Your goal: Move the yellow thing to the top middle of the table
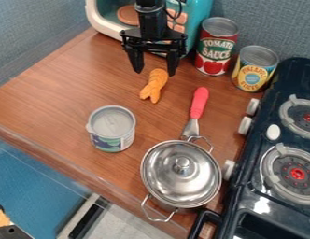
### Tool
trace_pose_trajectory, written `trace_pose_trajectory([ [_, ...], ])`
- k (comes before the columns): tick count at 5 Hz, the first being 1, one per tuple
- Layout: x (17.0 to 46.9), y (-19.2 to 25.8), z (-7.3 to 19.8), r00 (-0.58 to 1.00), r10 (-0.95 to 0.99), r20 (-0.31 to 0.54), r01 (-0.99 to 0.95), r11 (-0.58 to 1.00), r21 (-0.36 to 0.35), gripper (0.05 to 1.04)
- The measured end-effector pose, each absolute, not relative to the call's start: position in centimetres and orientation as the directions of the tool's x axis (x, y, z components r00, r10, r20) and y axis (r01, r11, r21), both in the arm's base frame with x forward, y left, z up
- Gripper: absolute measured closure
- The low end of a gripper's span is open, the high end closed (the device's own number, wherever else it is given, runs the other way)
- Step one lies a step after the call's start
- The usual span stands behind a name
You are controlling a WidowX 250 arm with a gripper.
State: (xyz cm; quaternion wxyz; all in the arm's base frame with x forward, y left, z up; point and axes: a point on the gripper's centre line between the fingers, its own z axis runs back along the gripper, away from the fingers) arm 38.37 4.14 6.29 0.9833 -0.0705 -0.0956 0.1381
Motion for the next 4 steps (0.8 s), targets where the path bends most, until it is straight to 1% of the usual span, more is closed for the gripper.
trace_pose_trajectory([
  [1, 38.3, 4.1, 6.3, 0.945, 0.286, 0.161, -0.258, 0.951, -0.171, 0.084],
  [2, 38.0, 3.9, 6.4, 0.948, 0.286, 0.138, -0.255, 0.945, -0.208, 0.083],
  [3, 38.6, 3.0, 6.5, 0.963, 0.199, 0.182, -0.161, 0.966, -0.202, 0.083],
  [4, 39.2, 0.8, 9.0, 0.960, 0.125, 0.251, -0.076, 0.978, -0.194, 0.083],
])
